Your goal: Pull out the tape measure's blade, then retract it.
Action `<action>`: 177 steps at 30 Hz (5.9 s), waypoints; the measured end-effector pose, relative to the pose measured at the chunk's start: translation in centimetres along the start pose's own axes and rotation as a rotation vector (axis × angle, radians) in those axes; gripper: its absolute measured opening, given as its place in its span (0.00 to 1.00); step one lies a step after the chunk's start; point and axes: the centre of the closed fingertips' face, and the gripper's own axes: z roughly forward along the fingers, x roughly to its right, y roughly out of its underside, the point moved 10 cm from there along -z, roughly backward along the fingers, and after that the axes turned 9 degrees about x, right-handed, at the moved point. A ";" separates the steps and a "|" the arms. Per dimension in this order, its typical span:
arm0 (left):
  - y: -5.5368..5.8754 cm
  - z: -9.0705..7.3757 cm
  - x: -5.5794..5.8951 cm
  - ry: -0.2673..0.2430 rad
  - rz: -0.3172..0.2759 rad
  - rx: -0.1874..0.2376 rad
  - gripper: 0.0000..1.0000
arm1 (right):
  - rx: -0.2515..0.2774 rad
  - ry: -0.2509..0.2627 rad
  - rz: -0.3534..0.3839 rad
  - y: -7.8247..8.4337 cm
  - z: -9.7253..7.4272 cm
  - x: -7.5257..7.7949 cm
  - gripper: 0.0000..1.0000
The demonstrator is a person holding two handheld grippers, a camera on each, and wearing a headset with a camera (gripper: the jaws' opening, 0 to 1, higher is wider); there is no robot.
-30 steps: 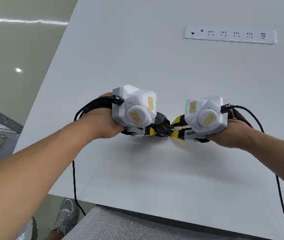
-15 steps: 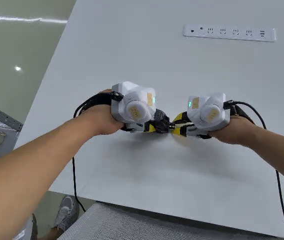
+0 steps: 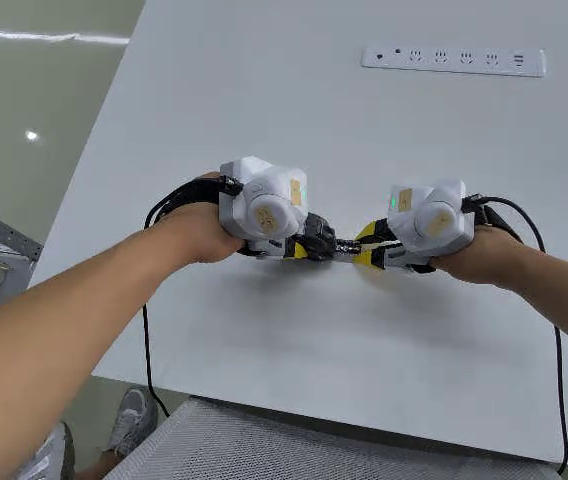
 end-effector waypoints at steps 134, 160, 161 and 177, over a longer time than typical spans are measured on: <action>-0.5 0.3 0.2 0.011 0.037 -0.032 0.31 | -0.124 0.077 0.127 9.8 -14.3 -0.6 0.11; -0.9 -1.4 1.5 -0.113 -0.145 -0.022 0.55 | -0.171 0.172 0.158 8.9 -14.1 -1.4 0.24; -0.9 -1.7 1.6 -0.125 -0.149 -0.021 0.56 | -0.172 0.176 0.168 8.9 -14.1 -1.7 0.25; -0.5 -4.4 4.7 -0.255 -0.333 0.000 0.68 | -0.053 0.329 0.359 7.9 -16.3 -4.3 0.42</action>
